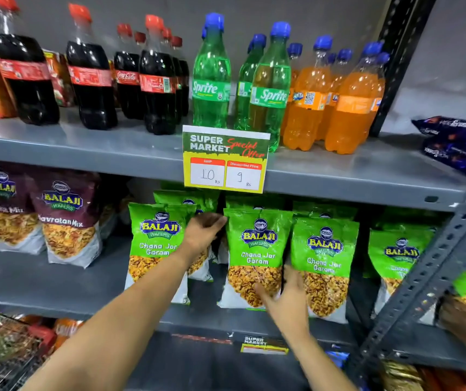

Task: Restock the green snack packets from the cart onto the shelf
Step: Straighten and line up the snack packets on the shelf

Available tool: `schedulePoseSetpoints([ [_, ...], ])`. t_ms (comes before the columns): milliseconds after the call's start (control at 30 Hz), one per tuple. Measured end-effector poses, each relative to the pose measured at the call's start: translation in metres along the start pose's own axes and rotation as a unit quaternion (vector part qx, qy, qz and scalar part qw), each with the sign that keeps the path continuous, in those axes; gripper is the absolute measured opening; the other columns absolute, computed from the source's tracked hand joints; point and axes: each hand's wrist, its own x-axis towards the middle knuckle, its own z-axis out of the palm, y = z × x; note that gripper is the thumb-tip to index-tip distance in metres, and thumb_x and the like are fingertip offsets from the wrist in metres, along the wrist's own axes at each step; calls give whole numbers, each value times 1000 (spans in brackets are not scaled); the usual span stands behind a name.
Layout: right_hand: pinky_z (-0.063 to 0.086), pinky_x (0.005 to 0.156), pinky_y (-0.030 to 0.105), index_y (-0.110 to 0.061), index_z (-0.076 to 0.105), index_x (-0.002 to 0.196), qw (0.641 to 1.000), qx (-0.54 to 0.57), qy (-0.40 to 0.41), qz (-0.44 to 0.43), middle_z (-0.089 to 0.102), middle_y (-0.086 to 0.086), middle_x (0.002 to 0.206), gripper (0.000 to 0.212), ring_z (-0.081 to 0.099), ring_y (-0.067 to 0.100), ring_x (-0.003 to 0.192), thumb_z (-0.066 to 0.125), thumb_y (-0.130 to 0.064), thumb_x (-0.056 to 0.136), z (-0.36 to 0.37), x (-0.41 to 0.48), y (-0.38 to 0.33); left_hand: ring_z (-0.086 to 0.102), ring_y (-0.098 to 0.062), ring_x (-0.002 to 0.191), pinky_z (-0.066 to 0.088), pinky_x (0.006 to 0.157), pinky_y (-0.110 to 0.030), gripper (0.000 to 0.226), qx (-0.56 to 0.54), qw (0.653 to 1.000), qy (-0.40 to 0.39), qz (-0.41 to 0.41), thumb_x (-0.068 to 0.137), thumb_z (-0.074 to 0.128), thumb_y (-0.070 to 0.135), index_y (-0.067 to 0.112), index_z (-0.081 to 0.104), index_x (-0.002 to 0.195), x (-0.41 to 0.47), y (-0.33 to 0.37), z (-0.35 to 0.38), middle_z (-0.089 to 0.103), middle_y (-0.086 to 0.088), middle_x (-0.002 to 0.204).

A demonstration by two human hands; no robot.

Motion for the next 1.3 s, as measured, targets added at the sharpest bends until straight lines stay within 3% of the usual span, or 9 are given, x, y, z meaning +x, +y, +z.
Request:
schedulePoseSetpoints([
  [200, 41, 97, 32, -6, 34, 134, 997, 63, -23, 50, 50, 15, 132, 96, 47, 28, 124, 87, -30, 57, 17, -6, 8, 67, -26, 81, 57, 81, -44, 17, 79, 996, 34, 33, 82, 70, 19, 3, 71, 86, 18, 1, 3, 73, -18, 89],
  [333, 37, 96, 27, -7, 35, 134, 997, 71, -15, 38, 51, 12, 132, 94, 45, 25, 126, 87, -25, 57, 20, -3, 6, 67, -27, 79, 56, 82, -52, 10, 78, 995, 53, 39, 81, 70, 18, 8, 71, 80, 21, -2, 2, 73, -21, 89],
  [467, 38, 95, 23, -7, 42, 128, 993, 98, -30, 67, 57, 7, 122, 84, 52, 19, 114, 85, -33, 61, 15, 2, 6, 66, -28, 91, 55, 86, -43, 6, -17, 998, 48, 26, 81, 71, 22, 23, 66, 85, 6, -8, 1, 70, -15, 101],
  [600, 39, 100, 29, -16, 46, 126, 964, 222, -33, 142, 54, -3, 116, 60, 51, 14, 111, 70, -40, 77, 3, 14, -6, 60, -20, 106, 46, 93, -27, 51, -65, 995, -17, -79, 71, 76, 36, 16, 52, 111, -44, -40, 17, 64, -4, 110],
  [733, 45, 99, 40, -19, 55, 115, 983, 130, -4, 126, 62, 3, 114, 83, 56, 22, 111, 56, -81, 59, 24, 11, -1, 56, -15, 110, 39, 89, -17, 42, -16, 994, -66, -91, 77, 68, 50, 26, 50, 107, -90, -80, 42, 61, 7, 114],
  [800, 41, 104, 44, -13, 51, 121, 982, 126, 12, 143, 59, 12, 124, 100, 51, 28, 119, 39, -90, 58, 33, 10, -2, 52, -14, 113, 35, 93, -20, 44, -34, 994, -18, -106, 81, 60, 53, 24, 51, 114, -90, -83, 53, 59, -1, 125],
  [933, 35, 103, 39, -5, 51, 120, 976, 164, 32, 138, 57, 20, 126, 86, 48, 33, 122, 28, -76, 77, 34, 14, -19, 37, -25, 137, 26, 113, -33, 62, -32, 989, 15, -144, 92, 42, 50, 12, 38, 140, -71, -81, 56, 40, -9, 149],
  [1100, 39, 97, 37, -3, 54, 115, 968, 192, 83, 139, 61, 23, 120, 122, 54, 34, 115, 4, -96, 53, 43, 24, -17, 40, -29, 135, 29, 113, -38, 55, -41, 988, 54, -141, 95, 37, 45, 10, 45, 136, -56, -82, 58, 46, -12, 144],
  [1300, 42, 94, 38, -4, 54, 117, 968, 186, 119, 119, 63, 22, 118, 113, 57, 36, 111, 11, -92, 60, 36, 34, -23, 55, -29, 113, 40, 101, -35, 39, -127, 977, 130, -112, 96, 46, 31, 0, 63, 111, -42, -81, 70, 66, -17, 112],
])
